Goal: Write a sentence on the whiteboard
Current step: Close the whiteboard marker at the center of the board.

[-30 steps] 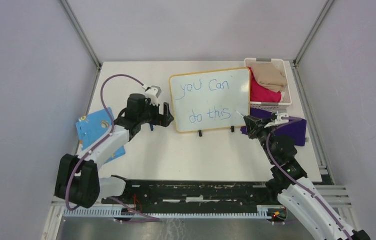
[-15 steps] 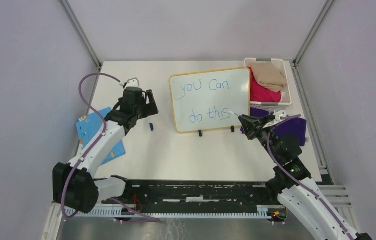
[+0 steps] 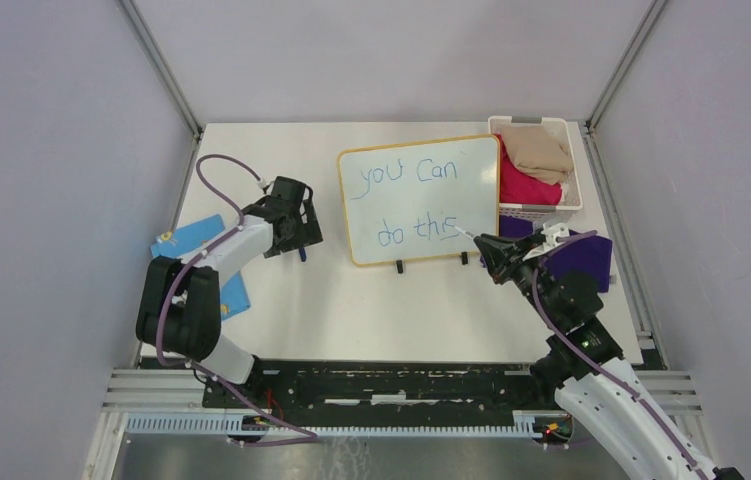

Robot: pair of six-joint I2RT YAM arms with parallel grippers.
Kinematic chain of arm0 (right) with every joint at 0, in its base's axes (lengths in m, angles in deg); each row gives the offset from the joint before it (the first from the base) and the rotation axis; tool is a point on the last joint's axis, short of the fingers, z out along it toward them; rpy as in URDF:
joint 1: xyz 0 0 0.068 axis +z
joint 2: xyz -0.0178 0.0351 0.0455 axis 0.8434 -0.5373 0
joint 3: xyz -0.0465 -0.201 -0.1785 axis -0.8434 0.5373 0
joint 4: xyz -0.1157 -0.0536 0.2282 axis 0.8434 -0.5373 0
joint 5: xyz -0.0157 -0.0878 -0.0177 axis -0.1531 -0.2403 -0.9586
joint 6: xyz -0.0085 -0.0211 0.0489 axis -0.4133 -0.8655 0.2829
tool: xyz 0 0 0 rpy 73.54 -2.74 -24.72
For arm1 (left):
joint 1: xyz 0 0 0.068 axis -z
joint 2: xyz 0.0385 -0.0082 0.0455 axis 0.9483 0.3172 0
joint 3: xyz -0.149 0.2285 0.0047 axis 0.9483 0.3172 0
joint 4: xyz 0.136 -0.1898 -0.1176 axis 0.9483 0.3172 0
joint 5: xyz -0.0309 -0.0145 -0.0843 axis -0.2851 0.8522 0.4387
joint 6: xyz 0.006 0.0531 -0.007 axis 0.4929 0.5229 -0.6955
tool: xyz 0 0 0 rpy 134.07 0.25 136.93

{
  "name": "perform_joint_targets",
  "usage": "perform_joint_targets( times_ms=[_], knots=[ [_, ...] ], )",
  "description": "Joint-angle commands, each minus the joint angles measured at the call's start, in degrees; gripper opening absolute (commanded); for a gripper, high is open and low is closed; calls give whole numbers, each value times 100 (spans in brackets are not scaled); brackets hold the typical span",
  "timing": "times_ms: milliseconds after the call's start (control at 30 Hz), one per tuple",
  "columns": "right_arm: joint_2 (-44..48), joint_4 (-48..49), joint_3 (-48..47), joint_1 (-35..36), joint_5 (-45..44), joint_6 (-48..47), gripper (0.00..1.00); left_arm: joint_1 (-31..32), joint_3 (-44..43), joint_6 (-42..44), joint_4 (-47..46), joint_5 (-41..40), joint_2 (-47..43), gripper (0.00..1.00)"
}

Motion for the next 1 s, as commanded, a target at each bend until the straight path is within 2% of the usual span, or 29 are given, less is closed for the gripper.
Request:
perform_joint_targets(
  times_ms=[0, 233, 500, 967],
  knots=[
    [21, 213, -92, 56, 26, -123, 0, -36, -169, -341, -195, 28, 241, 95],
    [15, 209, -87, 165, -61, -218, 0, -126, -348, -342, -150, 112, 765, 95],
    [-108, 227, -184, 272, -118, -287, 0, -273, -303, -262, -283, 408, 1066, 87],
    [-225, 226, -239, 293, -109, -317, 0, -276, -256, -219, -179, 195, 1423, 78]
  ],
)
